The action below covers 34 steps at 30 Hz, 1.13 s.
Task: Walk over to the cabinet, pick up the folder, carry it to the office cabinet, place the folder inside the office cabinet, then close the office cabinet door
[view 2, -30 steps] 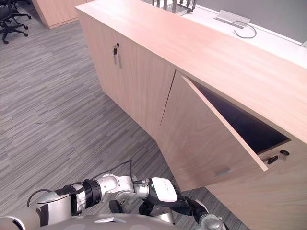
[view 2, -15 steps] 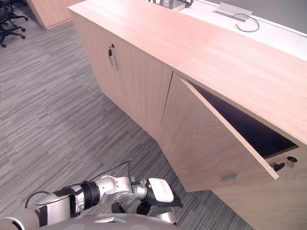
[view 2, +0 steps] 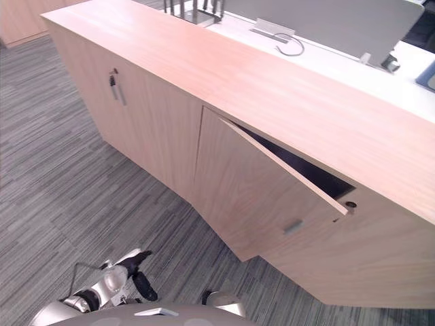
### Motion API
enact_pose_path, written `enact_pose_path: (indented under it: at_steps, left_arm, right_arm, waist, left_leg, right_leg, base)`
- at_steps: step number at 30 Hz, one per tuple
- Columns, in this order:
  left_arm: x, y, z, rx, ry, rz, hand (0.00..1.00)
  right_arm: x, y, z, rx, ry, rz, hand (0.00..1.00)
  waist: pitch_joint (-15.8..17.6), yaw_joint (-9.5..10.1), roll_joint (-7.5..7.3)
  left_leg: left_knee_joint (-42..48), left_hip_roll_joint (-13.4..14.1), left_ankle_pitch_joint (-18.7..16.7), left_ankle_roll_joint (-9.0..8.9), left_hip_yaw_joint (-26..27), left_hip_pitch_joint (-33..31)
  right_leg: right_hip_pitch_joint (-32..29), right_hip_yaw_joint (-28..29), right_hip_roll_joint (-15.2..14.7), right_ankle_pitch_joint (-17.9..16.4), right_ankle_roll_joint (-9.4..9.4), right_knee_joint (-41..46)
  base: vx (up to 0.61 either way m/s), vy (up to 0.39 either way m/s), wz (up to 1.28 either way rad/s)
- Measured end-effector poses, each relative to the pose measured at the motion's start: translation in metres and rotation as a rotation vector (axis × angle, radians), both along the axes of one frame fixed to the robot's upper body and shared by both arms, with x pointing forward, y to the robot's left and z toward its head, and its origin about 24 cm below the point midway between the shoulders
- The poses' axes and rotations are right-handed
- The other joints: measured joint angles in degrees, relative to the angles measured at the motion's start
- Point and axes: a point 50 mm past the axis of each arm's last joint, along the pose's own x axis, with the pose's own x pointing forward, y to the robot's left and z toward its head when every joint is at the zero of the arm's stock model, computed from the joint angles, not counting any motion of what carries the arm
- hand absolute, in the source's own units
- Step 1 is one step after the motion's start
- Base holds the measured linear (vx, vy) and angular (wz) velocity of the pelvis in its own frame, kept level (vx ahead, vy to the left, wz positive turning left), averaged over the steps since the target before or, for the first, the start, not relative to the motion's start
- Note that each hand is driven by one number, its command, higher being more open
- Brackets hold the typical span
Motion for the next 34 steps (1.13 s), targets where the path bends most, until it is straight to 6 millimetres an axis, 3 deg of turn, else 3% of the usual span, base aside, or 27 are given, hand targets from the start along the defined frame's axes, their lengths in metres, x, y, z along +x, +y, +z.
enact_pose_path:
  at_steps: [1, 4, 5, 6, 12, 16, 18, 19, 20, 21, 22, 23, 24, 25, 26, 29, 31, 34]
  left_arm:
    - [-0.011, 0.005, -0.003, -0.047, 0.010, 0.152, 1.00]
    - [-0.023, 0.005, -0.007, -0.122, 0.017, 0.331, 1.00]
    - [-0.027, 0.004, -0.008, -0.151, 0.016, 0.404, 1.00]
    - [-0.031, 0.003, -0.010, -0.193, 0.008, 0.521, 1.00]
    - [-0.058, 0.002, -0.015, -0.329, -0.018, 0.940, 1.00]
    - [-0.065, -0.001, -0.016, -0.363, -0.018, 0.970, 1.00]
    - [-0.063, -0.004, -0.016, -0.391, -0.012, 0.959, 1.00]
    - [-0.061, -0.004, -0.016, -0.403, -0.022, 0.961, 1.00]
    - [-0.059, -0.004, -0.014, -0.420, -0.044, 0.981, 1.00]
    - [-0.060, -0.005, -0.014, -0.426, -0.042, 0.980, 1.00]
    - [-0.061, -0.005, -0.014, -0.425, -0.038, 0.978, 1.00]
    - [-0.061, -0.004, -0.014, -0.423, -0.036, 0.972, 1.00]
    - [-0.061, -0.004, -0.014, -0.421, -0.036, 0.967, 1.00]
    - [-0.062, -0.004, -0.015, -0.418, -0.024, 0.946, 1.00]
    - [-0.058, -0.009, -0.015, -0.440, -0.013, 0.913, 1.00]
    - [-0.058, -0.015, -0.015, -0.472, 0.003, 0.884, 1.00]
    - [-0.059, -0.014, -0.015, -0.475, 0.006, 0.885, 1.00]
    - [-0.059, -0.008, -0.015, -0.461, 0.000, 0.888, 1.00]
  right_arm:
    - [0.003, -0.006, 0.000, -0.030, -0.012, -0.026, 1.00]
    - [0.009, -0.014, 0.001, -0.076, -0.035, -0.060, 1.00]
    - [0.010, -0.016, 0.001, -0.089, -0.043, -0.086, 1.00]
    - [0.009, -0.015, 0.000, -0.096, -0.052, -0.110, 1.00]
    - [0.004, -0.016, -0.001, -0.114, -0.050, -0.247, 1.00]
    - [0.001, -0.016, -0.001, -0.119, -0.048, -0.312, 1.00]
    - [0.001, -0.016, -0.001, -0.124, -0.047, -0.317, 1.00]
    - [0.003, -0.015, -0.001, -0.122, -0.051, -0.318, 1.00]
    - [0.001, -0.019, -0.001, -0.132, -0.047, -0.340, 1.00]
    - [0.002, -0.018, -0.001, -0.135, -0.043, -0.361, 1.00]
    - [0.001, -0.017, -0.001, -0.131, -0.039, -0.374, 1.00]
    - [-0.002, -0.015, -0.001, -0.127, -0.030, -0.386, 1.00]
    - [-0.002, -0.015, -0.001, -0.126, -0.030, -0.388, 1.00]
    - [-0.002, -0.017, -0.001, -0.131, -0.034, -0.396, 1.00]
    - [-0.004, -0.019, -0.001, -0.140, -0.030, -0.425, 1.00]
    - [-0.010, -0.022, -0.001, -0.152, -0.015, -0.454, 1.00]
    - [-0.012, -0.023, -0.001, -0.163, -0.017, -0.468, 1.00]
    - [-0.013, -0.024, -0.001, -0.174, -0.022, -0.548, 1.00]
  waist:
    - [-0.2, 0.91, 0.41]
    - [-0.7, 2.40, 1.77]
    - [-1.0, 2.73, 2.73]
    - [-1.1, 2.98, 2.53]
    - [-1.4, 3.31, 2.93]
    - [-1.9, 3.28, 3.49]
    - [-1.8, 3.51, 3.54]
    - [-1.7, 4.16, 3.39]
    - [-1.7, 5.09, 3.88]
    - [-1.7, 4.88, 3.96]
    - [-1.7, 4.75, 3.84]
    - [-1.8, 4.90, 3.69]
    - [-1.9, 4.97, 3.52]
    - [-2.0, 4.72, 3.70]
    - [-1.9, 4.68, 4.49]
    - [-2.3, 4.71, 4.92]
    - [-2.6, 4.83, 4.47]
    - [-2.4, 4.93, 3.42]
  left_leg:
    - [-0.6, -2.4, -1.3, -0.79, -8.2, -0.7]
    - [-10.5, -7.6, -2.1, -2.15, -19.7, 4.5]
    - [-12.6, -8.4, -1.9, -2.79, -21.7, 6.6]
    - [-12.5, -9.7, -1.9, -2.82, -22.9, 6.8]
    - [-16.3, -11.5, -2.0, -2.82, -18.7, 12.1]
    - [-21.3, -11.8, -2.8, -2.57, -15.7, 14.0]
    - [-22.1, -12.0, -5.5, -2.51, -13.1, 13.8]
    - [-22.0, -11.8, -5.5, -2.22, -11.4, 13.6]
    - [-22.2, -11.4, -5.1, -1.72, -8.4, 13.3]
    - [-22.5, -11.3, -4.6, -1.57, -6.5, 13.6]
    - [-23.3, -11.3, -4.2, -1.65, -5.2, 14.3]
    - [-24.2, -11.6, -3.6, -2.01, -4.2, 15.3]
    - [-24.3, -11.7, -3.6, -2.09, -3.9, 15.5]
    - [-24.7, -11.9, -3.0, -2.25, -3.7, 15.6]
    - [-25.3, -11.6, -1.8, -1.72, -5.1, 15.4]
    - [-25.6, -11.0, -1.0, -1.60, -6.9, 14.9]
    - [-26.2, -11.0, -1.3, -2.03, -7.1, 14.8]
    - [-26.2, -11.0, -1.9, -2.94, -7.0, 14.8]
  right_leg:
    - [-0.3, 2.7, 0.0, 0.1, -0.12, 0.0]
    - [-1.7, 8.2, -0.9, 0.6, 0.52, 0.1]
    - [-2.5, 10.0, -0.4, 0.8, 0.96, 0.1]
    - [-2.8, 11.6, -1.2, 1.2, 1.59, -0.2]
    - [-3.7, 17.9, -2.9, 2.8, 3.91, 0.1]
    - [-6.5, 20.5, -2.7, 4.3, 5.13, -0.1]
    - [-9.1, 21.2, -2.6, 5.9, 6.13, 0.0]
    - [-10.0, 19.4, -2.8, 6.2, 5.33, 0.2]
    - [-11.9, 10.7, -5.1, 5.0, 2.21, 2.4]
    - [-14.7, -1.8, -9.2, 3.4, 0.00, 10.0]
    - [-15.1, -9.4, -11.5, 2.4, -1.22, 15.1]
    - [-13.4, -16.9, -13.0, 1.1, -1.06, 16.6]
    - [-13.1, -18.1, -13.0, 1.2, -0.73, 15.7]
    - [-11.9, -18.5, -11.6, 3.1, 2.34, 11.8]
    - [-10.6, -18.2, -10.0, 5.4, 2.21, 7.6]
    - [-7.7, -18.2, -7.4, 9.4, 1.91, -0.6]
    - [-5.8, -18.0, -5.8, 12.8, 1.86, -6.8]
    - [-5.8, -17.0, -5.6, 13.8, 1.88, -7.8]
  base:
    - [0.09, 0.049, -0.67]
    - [0.08, 0.114, -0.91]
    - [0.05, 0.152, -1.10]
    - [0.04, 0.125, -0.80]
    - [0.03, 0.135, -0.65]
    - [-0.07, 0.105, -0.49]
    - [-0.15, 0.100, -0.54]
    - [-0.27, 0.085, -0.92]
    - [-0.25, 0.050, -1.01]
    - [-0.14, 0.024, -0.98]
    - [-0.02, 0.020, -0.82]
    - [0.02, 0.005, -0.57]
    - [0.01, -0.021, -0.56]
    - [-0.02, -0.034, -0.35]
    - [-0.03, -0.050, -0.31]
    - [-0.05, -0.072, -0.12]
    - [-0.06, -0.028, -0.13]
    - [-0.07, 0.043, -0.13]
